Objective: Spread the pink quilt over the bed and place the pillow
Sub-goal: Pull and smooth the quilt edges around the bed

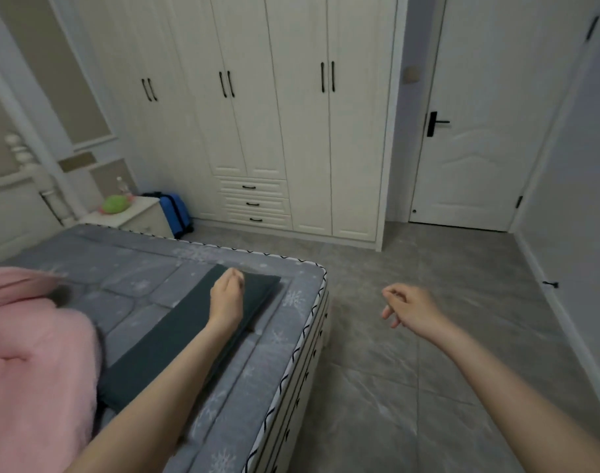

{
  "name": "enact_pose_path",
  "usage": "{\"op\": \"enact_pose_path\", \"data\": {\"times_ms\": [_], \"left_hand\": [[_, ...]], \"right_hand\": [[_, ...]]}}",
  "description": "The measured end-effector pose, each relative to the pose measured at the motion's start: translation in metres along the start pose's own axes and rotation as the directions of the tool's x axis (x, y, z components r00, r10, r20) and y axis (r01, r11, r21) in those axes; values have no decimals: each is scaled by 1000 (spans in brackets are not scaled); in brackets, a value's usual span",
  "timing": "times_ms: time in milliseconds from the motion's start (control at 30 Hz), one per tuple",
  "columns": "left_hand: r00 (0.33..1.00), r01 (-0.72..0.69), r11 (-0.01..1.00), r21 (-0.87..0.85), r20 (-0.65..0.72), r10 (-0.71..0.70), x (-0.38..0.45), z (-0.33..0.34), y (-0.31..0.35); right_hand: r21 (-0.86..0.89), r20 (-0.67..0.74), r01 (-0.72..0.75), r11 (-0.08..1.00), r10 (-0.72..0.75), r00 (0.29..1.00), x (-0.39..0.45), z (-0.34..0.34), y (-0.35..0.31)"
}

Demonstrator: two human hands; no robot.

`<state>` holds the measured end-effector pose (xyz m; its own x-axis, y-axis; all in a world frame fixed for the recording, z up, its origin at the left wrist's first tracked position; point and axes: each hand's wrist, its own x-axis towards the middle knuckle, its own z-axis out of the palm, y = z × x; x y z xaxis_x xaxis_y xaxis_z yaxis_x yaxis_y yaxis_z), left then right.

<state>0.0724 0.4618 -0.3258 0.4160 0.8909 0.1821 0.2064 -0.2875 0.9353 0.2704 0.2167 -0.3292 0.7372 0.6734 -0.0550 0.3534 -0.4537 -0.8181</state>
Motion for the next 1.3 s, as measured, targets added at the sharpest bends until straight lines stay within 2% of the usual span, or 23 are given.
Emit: {"op": "enact_pose_path", "data": {"times_ms": [100,267,367,533,667,800,900,967,1067,1167,1233,1300], "left_hand": [[987,158,987,-8,-18,-158,28,28,-16],[952,299,952,70,-90,-293,62,50,-42],[928,333,941,65,-202,-314,91,31,-62],[848,395,919,-6,-381,-368,143,-15,-116],[780,495,866,-65,-405,-477,190,-41,-181],[740,635,772,3,-291,-607,243,-43,-243],[696,691,723,18,-286,-658,265,-34,-272],[668,725,686,66,-311,-676,275,-31,-292],[644,764,602,233,-345,-683,278,-33,-323],[607,792,489,366,-383,-696,274,-46,-352],[535,830,374,414,-399,-745,270,-51,-373],[393,882,226,414,-380,-837,265,-53,-395]], "right_hand": [[-1,92,17,1000,-17,996,71,7,10],[-30,256,65,997,-55,965,172,44,3],[-54,405,109,993,-78,911,228,85,-14],[-69,534,233,970,-161,830,302,157,-57],[-149,654,356,922,-178,735,348,219,-65],[-266,795,490,830,-99,599,403,269,-70],[-312,764,481,820,-85,640,446,295,-84],[-332,770,510,794,-84,633,470,318,-91],[-354,797,551,755,-65,601,500,361,-92],[-361,843,625,692,-43,536,522,415,-84],[-360,877,690,628,-24,480,534,454,-77],[-350,902,747,565,-10,431,542,490,-73]]}}
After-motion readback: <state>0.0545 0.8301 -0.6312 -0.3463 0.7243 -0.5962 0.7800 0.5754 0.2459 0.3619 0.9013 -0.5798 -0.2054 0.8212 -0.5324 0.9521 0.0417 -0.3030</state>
